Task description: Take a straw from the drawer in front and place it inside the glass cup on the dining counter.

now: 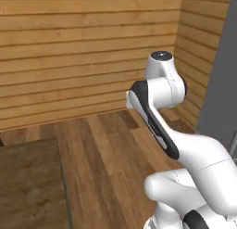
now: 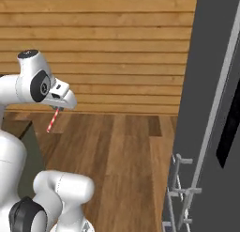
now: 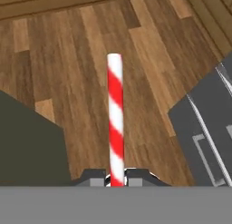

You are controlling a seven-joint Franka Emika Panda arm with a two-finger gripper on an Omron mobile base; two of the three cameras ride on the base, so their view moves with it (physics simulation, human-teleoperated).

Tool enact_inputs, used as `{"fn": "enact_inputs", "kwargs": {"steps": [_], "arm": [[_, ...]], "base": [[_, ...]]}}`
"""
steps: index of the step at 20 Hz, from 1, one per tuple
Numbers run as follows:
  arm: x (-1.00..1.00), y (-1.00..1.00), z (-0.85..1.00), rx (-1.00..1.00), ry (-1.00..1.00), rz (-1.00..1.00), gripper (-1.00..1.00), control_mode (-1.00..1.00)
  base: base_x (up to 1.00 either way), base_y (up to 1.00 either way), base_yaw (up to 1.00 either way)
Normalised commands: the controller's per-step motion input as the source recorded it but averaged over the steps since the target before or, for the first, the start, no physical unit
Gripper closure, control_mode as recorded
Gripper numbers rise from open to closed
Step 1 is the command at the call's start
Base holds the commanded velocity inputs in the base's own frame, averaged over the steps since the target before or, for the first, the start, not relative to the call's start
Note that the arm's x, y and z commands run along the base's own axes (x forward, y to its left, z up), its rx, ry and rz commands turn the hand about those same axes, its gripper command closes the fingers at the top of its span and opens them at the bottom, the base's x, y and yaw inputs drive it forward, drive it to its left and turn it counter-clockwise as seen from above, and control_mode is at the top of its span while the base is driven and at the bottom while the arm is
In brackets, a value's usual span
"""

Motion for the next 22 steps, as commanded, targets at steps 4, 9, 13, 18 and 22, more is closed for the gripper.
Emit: {"fn": "enact_inputs", "kwargs": {"steps": [4, 9, 13, 18, 22], "arm": [[0.0, 0.0, 0.0, 0.0, 0.0, 0.0, 1.0, 1.0], [0.0, 0.0, 0.0, 0.0, 0.0, 0.0, 1.0, 1.0], [0.0, 0.0, 0.0, 0.0, 0.0, 0.0, 1.0, 1.0], [0.0, 0.0, 0.0, 0.0, 0.0, 0.0, 1.0, 1.0], [0.0, 0.0, 0.0, 0.0, 0.0, 0.0, 1.0, 1.0]], "base": [[1.0, -0.13, 0.49], [1.0, -0.22, 0.45], [1.0, -0.31, 0.44], [1.0, -0.29, 0.45], [1.0, -0.24, 0.48]]}}
